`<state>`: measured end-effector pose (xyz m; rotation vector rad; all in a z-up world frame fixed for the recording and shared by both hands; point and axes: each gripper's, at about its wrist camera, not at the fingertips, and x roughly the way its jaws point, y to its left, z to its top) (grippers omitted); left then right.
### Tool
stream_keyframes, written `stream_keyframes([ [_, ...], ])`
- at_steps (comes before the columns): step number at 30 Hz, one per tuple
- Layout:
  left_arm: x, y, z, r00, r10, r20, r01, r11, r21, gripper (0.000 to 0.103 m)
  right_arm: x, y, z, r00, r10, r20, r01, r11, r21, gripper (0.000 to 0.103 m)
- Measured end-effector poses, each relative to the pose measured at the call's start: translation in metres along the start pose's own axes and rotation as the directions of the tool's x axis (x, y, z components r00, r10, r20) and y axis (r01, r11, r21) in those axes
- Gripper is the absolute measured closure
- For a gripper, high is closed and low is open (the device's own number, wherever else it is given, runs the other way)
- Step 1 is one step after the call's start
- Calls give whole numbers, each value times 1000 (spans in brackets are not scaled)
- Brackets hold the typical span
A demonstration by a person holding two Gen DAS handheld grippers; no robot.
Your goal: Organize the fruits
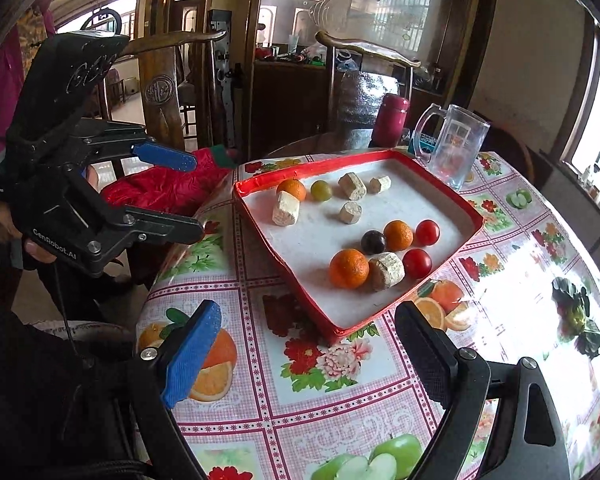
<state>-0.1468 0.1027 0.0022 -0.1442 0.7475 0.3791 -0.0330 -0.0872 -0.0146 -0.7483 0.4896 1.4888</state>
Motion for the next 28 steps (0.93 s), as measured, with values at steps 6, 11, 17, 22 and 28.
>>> stream_keyframes([
  [6, -3, -5, 3, 999, -39, 17, 39, 999, 14, 20, -3, -1, 1, 1000, 2, 9, -2, 1000, -3, 13],
  [11, -5, -7, 4, 998, -64, 28, 64, 998, 15, 20, -3, 0, 1, 1000, 0, 17, 0, 1000, -14, 13],
  [17, -5, -12, 1, 998, -28, 50, 25, 998, 54, 20, -2, 2, 2, 1000, 7, 24, -6, 1000, -21, 13],
  [22, -6, -12, 1, 998, -22, 56, 18, 998, 60, 20, 1, 4, 3, 1000, 6, 22, -5, 1000, -24, 13],
  [28, -5, -11, 3, 998, -23, 53, 20, 999, 48, 20, 2, 3, 1, 1000, 13, 22, -13, 1000, -12, 12],
])
